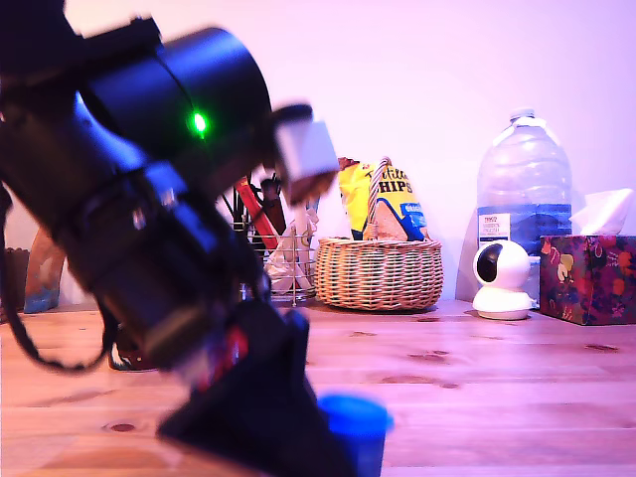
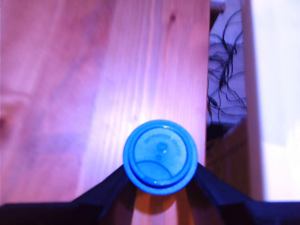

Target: Pick up the coffee capsules from the table one by one and drop them inside the nearest coffee cup

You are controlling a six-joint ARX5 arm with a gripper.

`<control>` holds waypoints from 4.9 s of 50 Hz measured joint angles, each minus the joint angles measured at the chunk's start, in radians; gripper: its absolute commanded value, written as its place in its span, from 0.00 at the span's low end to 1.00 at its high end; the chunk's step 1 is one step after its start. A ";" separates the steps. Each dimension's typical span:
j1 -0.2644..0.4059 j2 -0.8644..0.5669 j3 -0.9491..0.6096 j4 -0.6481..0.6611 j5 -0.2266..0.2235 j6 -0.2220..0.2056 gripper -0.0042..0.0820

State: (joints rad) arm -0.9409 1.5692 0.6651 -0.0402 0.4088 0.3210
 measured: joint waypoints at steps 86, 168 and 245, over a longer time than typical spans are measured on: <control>0.632 -0.407 0.038 -0.202 -0.323 -0.110 0.33; 0.674 0.217 0.662 -0.623 -0.261 -0.169 0.33; 0.680 -0.071 0.669 -0.645 -0.249 -0.186 0.03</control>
State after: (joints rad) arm -0.2607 1.4986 1.3338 -0.6853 0.1600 0.1352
